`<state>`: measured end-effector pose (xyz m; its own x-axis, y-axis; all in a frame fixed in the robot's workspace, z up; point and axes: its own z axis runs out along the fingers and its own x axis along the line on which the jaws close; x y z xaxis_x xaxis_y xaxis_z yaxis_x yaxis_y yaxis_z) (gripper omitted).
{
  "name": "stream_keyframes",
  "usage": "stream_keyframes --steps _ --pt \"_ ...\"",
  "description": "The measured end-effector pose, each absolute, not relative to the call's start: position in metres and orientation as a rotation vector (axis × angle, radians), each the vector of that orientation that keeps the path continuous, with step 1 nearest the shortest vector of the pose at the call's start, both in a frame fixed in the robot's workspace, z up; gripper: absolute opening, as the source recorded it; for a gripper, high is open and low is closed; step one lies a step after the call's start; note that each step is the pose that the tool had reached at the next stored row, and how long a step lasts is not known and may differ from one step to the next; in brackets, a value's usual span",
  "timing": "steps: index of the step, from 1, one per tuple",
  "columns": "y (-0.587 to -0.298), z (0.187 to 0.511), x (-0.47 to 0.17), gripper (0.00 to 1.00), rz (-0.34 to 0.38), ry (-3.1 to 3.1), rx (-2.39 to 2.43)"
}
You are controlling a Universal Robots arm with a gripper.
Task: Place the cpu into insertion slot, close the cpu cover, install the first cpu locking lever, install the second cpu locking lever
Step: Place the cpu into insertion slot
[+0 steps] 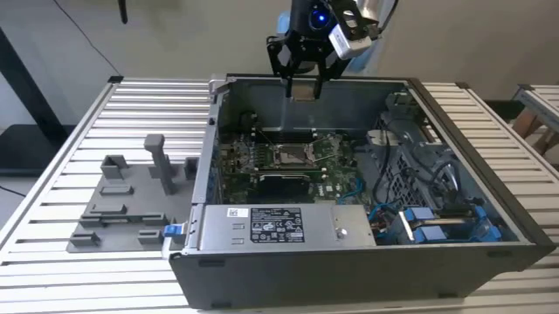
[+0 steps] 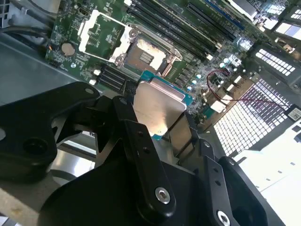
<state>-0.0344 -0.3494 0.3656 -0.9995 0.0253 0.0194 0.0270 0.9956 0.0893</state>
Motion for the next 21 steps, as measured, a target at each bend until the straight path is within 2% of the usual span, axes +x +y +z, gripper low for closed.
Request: stream_keyframes --steps 21 --pt "-0.3494 0.3634 -0.0344 0.55 -0.14 -3.102 -0.429"
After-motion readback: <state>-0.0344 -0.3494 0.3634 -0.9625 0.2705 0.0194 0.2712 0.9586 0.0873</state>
